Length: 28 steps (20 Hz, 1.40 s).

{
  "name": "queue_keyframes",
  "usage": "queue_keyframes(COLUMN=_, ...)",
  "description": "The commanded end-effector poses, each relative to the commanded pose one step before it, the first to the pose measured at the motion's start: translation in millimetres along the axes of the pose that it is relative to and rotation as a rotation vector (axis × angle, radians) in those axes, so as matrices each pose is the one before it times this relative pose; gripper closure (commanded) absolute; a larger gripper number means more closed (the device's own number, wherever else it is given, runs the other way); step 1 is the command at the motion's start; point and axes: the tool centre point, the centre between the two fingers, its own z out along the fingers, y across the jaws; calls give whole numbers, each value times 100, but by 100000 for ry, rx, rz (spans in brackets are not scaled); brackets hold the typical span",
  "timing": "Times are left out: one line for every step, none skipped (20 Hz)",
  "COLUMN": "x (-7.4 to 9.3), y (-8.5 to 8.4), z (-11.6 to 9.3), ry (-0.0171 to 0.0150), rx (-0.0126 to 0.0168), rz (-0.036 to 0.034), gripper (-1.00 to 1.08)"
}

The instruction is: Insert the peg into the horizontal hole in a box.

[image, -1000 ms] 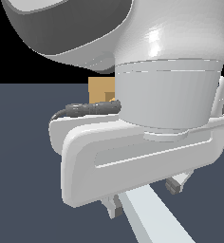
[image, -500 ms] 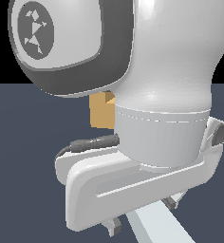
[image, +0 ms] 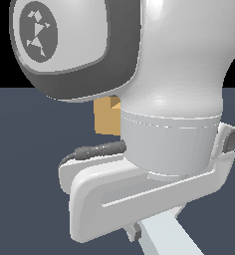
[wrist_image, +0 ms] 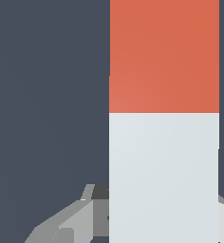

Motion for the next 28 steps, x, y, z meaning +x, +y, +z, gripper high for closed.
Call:
queue_keyframes(x=12, y=10, z=-19, ry=-19, rx=-28, rz=-28, gripper=108)
queue_keyframes(x=32, y=8, z=-7, ry=0, rx=0, rz=0, gripper=108)
queue_keyframes(x=19, y=-30, z=-17, ry=4, rx=3, rz=138, gripper=108)
queue_keyframes(x=66, y=-26, z=-34, ry=0, rx=-1, rz=169, gripper=108)
queue_keyframes(x=93, y=-37, z=-48, ry=0, rx=-1, rz=239, gripper=108)
queue_keyframes(x=120, y=-47, z=-62, ry=0, rx=-1, rz=309, gripper=108)
queue_keyframes(x=146, y=-60, z=-76, ry=0, rx=-1, rz=384, gripper=108)
queue_keyframes(x=175, y=-71, z=-91, ry=0, rx=-1, rz=458, gripper=108)
queue_keyframes(x=204, y=-83, z=-106, ry=0, rx=-2, rz=535, gripper=108)
queue_keyframes(x=235, y=-94, z=-122, ry=0, rx=-2, rz=614, gripper=108)
queue_keyframes(x=266, y=-107, z=-139, ry=1, rx=-2, rz=697, gripper=108)
queue_keyframes(x=298, y=-121, z=-156, ry=1, rx=-2, rz=786, gripper=108)
queue_keyframes(x=334, y=-134, z=-174, ry=1, rx=-3, rz=876, gripper=108)
queue_keyframes(x=371, y=-148, z=-194, ry=1, rx=-3, rz=972, gripper=108)
queue_keyframes(x=409, y=-162, z=-213, ry=1, rx=-3, rz=1068, gripper=108)
queue_keyframes(x=444, y=-176, z=-232, ry=2, rx=-4, rz=1164, gripper=108)
queue_keyframes(x=480, y=-188, z=-250, ry=2, rx=-4, rz=1254, gripper=108)
queue_keyframes(x=513, y=-201, z=-268, ry=3, rx=-4, rz=1345, gripper=108)
queue_keyframes(x=547, y=-212, z=-285, ry=3, rx=-5, rz=1429, gripper=108)
queue_keyframes(x=578, y=-224, z=-302, ry=4, rx=-5, rz=1513, gripper=108)
queue_keyframes(x=609, y=-234, z=-318, ry=4, rx=-5, rz=1591, gripper=108)
queue_keyframes(x=639, y=-244, z=-333, ry=5, rx=-5, rz=1666, gripper=108)
queue_keyframes(x=667, y=-253, z=-348, ry=5, rx=-5, rz=1737, gripper=108)
queue_keyframes(x=692, y=-260, z=-361, ry=5, rx=-5, rz=1801, gripper=108)
queue_keyframes(x=694, y=-259, z=-362, ry=5, rx=-5, rz=1803, gripper=108)
queue_keyframes(x=685, y=-253, z=-357, ry=5, rx=-5, rz=1776, gripper=108)
queue_keyframes(x=675, y=-247, z=-352, ry=5, rx=-4, rz=1748, gripper=108)
queue_keyframes(x=665, y=-242, z=-347, ry=4, rx=-4, rz=1722, gripper=108)
